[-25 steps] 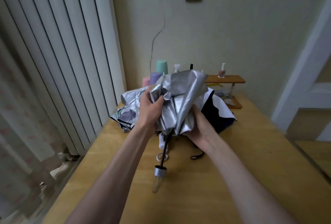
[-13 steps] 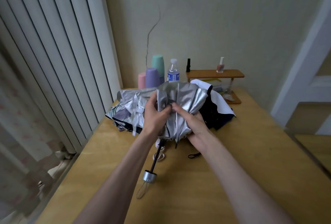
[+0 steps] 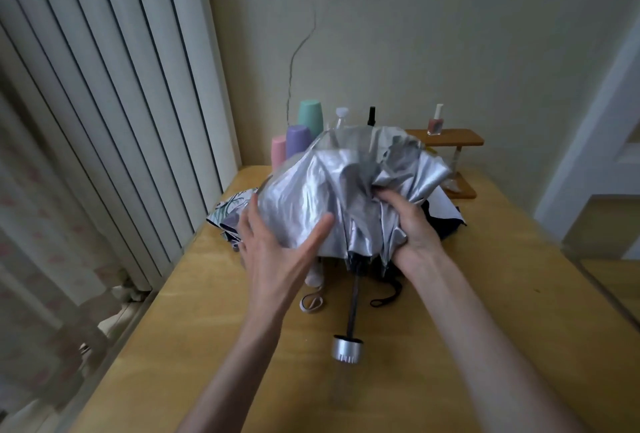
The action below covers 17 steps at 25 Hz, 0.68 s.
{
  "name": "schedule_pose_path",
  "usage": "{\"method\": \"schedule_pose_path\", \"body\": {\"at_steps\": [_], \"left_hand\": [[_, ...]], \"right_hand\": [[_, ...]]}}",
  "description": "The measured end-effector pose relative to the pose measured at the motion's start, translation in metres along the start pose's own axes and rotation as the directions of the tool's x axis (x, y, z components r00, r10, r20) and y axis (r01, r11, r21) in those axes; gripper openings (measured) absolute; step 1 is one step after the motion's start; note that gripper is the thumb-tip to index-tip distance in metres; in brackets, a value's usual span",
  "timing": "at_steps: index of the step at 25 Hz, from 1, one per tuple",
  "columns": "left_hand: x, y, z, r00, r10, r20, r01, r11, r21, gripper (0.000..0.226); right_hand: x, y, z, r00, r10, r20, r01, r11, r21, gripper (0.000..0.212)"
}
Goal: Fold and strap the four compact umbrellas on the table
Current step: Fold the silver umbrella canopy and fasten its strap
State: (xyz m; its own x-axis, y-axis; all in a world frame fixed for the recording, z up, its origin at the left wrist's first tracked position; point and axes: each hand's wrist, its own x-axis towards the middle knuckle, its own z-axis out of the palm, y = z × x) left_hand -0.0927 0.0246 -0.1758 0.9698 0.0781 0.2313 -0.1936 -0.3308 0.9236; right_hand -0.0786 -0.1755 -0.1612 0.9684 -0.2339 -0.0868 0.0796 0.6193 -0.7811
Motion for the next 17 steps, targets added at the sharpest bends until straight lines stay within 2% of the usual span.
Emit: {"method": "schedule_pose_path", "body": {"at_steps": [3,5,6,9,10,13,15,17], "left_hand": [[0.001,0.015,-0.009,0.993,-0.061,0.103,0.086,0.963,-0.254,0.142],[0.013,0.022,-0.005,0.969,-0.080,0.234,0.156,0.932,-0.328,0.144],[0.021,0.023,0.000,0.954,-0.087,0.286,0.183,0.926,-0.329,0.149],[0.037,0.020,0.020,0.905,-0.063,0.420,0.205,0.930,-0.304,0.155],[0.039,0.019,0.027,0.887,-0.057,0.457,0.219,0.926,-0.308,0.152],[0.040,0.015,0.044,0.850,-0.089,0.519,0.301,0.891,-0.341,0.134],[0.041,0.011,0.047,0.808,-0.088,0.583,0.360,0.857,-0.368,0.115],[0.042,0.010,0.042,0.766,-0.068,0.639,0.401,0.828,-0.392,0.083]], "right_hand": [[-0.002,-0.010,0.002,0.999,0.017,0.042,-0.021,0.996,0.081,0.037],[-0.004,-0.007,0.005,0.998,0.048,0.029,-0.050,0.997,0.064,0.031],[-0.005,-0.004,0.007,0.998,0.059,0.038,-0.061,0.997,0.045,0.035],[-0.006,0.005,0.008,0.997,0.018,0.072,-0.018,1.000,-0.010,0.067],[-0.006,0.007,0.008,0.998,-0.009,0.058,0.012,0.999,-0.044,0.065],[-0.013,0.009,0.010,0.998,-0.055,0.022,0.058,0.976,-0.209,0.025],[-0.018,0.005,0.009,0.998,-0.033,0.047,0.044,0.962,-0.268,0.025],[-0.022,-0.007,0.005,0.986,0.049,0.157,-0.016,0.978,-0.210,0.027]]}}
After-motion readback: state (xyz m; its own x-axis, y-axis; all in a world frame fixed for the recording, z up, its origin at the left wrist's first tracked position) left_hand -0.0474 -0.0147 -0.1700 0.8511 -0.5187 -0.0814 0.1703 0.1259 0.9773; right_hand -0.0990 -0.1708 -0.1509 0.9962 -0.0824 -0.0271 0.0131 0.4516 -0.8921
